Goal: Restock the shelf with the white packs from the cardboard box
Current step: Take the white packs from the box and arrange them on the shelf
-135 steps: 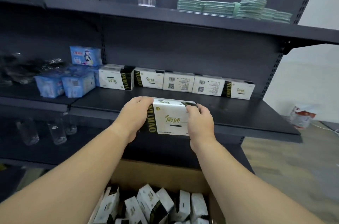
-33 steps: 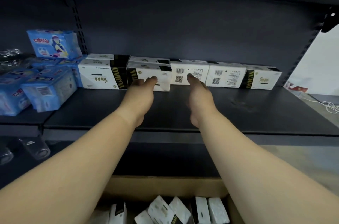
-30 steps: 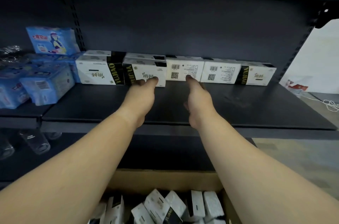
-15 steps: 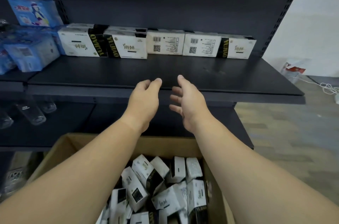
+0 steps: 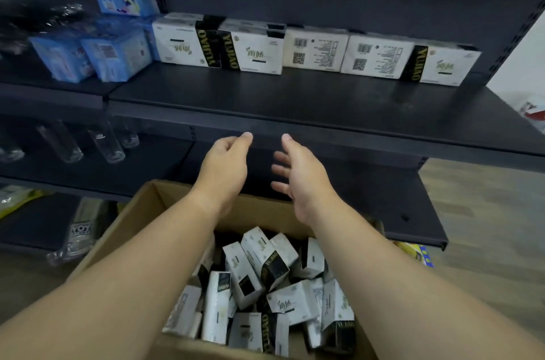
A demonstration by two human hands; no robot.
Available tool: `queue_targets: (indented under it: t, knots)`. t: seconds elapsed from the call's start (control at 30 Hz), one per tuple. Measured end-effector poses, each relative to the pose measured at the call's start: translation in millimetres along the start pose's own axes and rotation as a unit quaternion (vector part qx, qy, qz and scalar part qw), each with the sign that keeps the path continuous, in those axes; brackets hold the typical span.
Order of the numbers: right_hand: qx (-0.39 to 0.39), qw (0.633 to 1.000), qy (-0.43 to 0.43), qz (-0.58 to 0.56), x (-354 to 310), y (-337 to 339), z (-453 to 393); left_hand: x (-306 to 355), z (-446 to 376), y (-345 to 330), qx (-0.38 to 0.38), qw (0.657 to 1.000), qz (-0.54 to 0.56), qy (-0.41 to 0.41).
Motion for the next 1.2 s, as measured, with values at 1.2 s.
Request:
queue_targets:
  t: [1.2]
  knots:
    - [-0.065, 0.889, -0.408, 0.200, 291, -125, -39, -272, -43, 190, -0.008, 0.870, -0.217, 0.443]
Point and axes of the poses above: each hand's wrist, its own z-axis away from the middle knuckle, its own y-axis out of the back of the hand, x = y × z, the point moved 4 cm from there along -z, towards the middle knuckle, and after that the axes turned 3 degrees about -x, right-handed, at the moved point
